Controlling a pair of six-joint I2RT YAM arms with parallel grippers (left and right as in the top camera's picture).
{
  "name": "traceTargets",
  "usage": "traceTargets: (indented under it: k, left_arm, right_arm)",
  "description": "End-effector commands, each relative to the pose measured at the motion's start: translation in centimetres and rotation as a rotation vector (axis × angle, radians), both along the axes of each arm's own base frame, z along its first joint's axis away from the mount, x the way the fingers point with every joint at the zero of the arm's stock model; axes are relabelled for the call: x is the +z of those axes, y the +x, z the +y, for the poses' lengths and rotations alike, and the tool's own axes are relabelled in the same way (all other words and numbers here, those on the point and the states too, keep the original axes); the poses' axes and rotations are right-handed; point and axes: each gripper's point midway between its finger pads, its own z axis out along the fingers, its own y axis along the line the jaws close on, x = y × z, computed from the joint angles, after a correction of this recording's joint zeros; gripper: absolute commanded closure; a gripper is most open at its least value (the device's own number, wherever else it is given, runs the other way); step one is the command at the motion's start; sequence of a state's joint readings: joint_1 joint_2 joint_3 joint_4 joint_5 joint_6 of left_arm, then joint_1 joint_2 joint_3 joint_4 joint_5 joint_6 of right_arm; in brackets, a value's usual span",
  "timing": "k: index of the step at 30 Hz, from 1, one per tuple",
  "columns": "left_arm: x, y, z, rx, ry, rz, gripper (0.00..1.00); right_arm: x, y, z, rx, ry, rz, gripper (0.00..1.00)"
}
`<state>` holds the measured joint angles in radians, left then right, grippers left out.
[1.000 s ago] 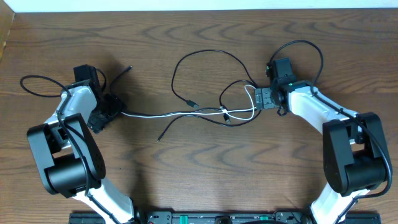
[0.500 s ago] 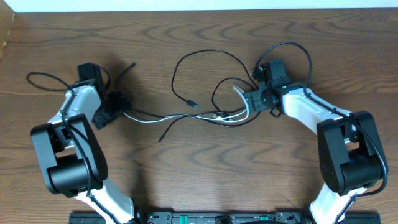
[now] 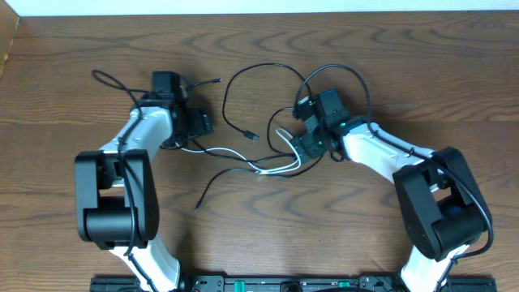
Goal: Untangle cables
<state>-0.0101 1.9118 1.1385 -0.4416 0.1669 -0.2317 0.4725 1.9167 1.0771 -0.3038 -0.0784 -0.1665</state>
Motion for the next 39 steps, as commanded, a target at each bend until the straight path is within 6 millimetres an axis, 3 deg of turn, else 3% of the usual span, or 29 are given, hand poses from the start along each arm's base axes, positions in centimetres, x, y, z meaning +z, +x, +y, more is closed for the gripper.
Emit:
traceTargets:
  k: [1, 12, 18, 39]
  left_arm:
    - [-6.1, -6.2, -4.3, -0.132, -0.121, 0.229, 0.15]
    - [-6.0, -6.6, -8.3, -0.31, -0.1, 0.198, 0.15]
    - [-6.0, -6.9, -9.4, -0.383, -0.091, 0.189, 0.15]
    - [-6.0, -7.1, -10.4, -0.423, -0.087, 0.182, 0.14]
  right_arm:
    - [-5.7, -5.3, -0.9, 0.16, -0.133, 0.148, 0.01]
    - [-5.7, -6.5, 0.7, 0.293, -0.176, 0.124, 0.01]
    - [-5.8, -6.8, 1.0, 0.33, -0.181, 0.122, 0.01]
    - [-5.6, -7.1, 1.7, 0.383, -0.211, 0.094, 0.01]
